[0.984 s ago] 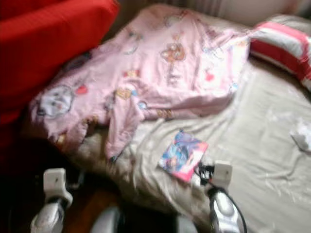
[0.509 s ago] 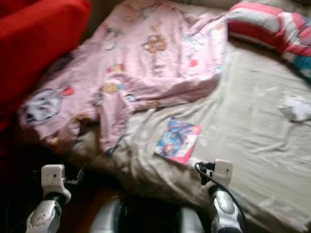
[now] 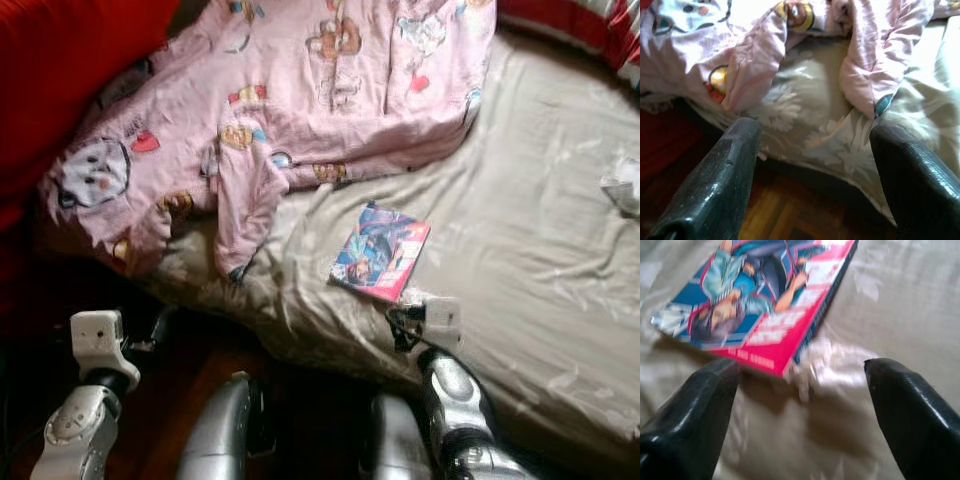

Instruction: Clean up the room

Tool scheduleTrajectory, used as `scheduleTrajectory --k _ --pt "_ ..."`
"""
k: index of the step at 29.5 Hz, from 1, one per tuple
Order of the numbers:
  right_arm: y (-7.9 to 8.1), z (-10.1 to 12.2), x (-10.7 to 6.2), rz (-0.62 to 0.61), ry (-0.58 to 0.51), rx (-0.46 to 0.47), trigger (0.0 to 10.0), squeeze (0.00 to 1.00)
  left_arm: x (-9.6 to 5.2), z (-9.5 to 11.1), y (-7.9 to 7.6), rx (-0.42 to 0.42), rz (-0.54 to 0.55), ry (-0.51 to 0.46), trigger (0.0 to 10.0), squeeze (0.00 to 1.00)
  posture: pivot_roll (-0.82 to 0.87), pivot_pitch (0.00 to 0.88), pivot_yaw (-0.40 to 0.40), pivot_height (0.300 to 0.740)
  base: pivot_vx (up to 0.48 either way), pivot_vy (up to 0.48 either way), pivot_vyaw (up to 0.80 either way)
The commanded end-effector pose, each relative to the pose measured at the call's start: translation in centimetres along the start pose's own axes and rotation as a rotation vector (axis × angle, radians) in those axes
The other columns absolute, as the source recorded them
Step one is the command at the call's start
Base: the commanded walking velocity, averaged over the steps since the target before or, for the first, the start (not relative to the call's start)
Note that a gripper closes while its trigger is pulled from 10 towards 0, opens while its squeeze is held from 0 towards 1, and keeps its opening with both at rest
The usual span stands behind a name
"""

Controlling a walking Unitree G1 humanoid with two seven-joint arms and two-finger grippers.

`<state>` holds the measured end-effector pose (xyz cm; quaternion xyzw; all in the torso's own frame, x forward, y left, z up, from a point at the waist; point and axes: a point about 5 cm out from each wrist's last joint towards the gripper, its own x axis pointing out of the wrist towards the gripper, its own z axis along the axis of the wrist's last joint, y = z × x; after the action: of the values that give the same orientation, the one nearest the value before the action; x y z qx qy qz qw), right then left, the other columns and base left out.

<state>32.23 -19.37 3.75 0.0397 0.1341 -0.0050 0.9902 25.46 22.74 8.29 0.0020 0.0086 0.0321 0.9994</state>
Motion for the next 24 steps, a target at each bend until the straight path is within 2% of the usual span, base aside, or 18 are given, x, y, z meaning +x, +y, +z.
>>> scheduleTrajectory --k 1,4,8,13,19,24 --pt "-0.1 -1.3 -0.4 -0.020 0.058 0.003 10.0 0.00 -0.6 -0.2 0.8 -0.002 0.027 0.027 10.0 0.00 0.15 0.461 0.064 0.638 0.000 0.000 0.00" --pt "0.2 -0.1 0.3 -0.026 0.036 0.000 10.0 0.00 -0.9 1.0 0.6 0.001 0.017 0.012 10.0 0.00 0.17 0.501 0.077 0.638 0.000 0.000 0.00" --pt "0.3 0.5 0.6 -0.035 0.032 -0.006 10.0 0.00 -1.3 1.4 0.6 0.000 0.014 0.009 10.0 0.00 0.19 0.516 0.086 0.638 0.000 0.000 0.00" --pt "-0.9 2.2 1.2 -0.143 0.004 -0.004 10.0 0.00 -2.1 1.8 0.8 0.007 0.015 0.028 10.0 0.00 0.21 0.538 0.102 0.638 0.000 0.000 0.00" --pt "-2.1 4.7 1.5 -0.211 -0.115 0.050 10.0 0.00 -2.8 1.9 1.2 0.018 0.026 0.053 10.0 0.00 0.22 0.544 0.107 0.638 0.000 0.000 0.00" --pt "-2.8 3.9 1.3 -0.252 -0.055 0.026 10.0 0.00 -3.0 1.9 1.1 0.020 0.017 0.069 10.0 0.00 0.22 0.545 0.110 0.638 0.000 0.000 0.00"
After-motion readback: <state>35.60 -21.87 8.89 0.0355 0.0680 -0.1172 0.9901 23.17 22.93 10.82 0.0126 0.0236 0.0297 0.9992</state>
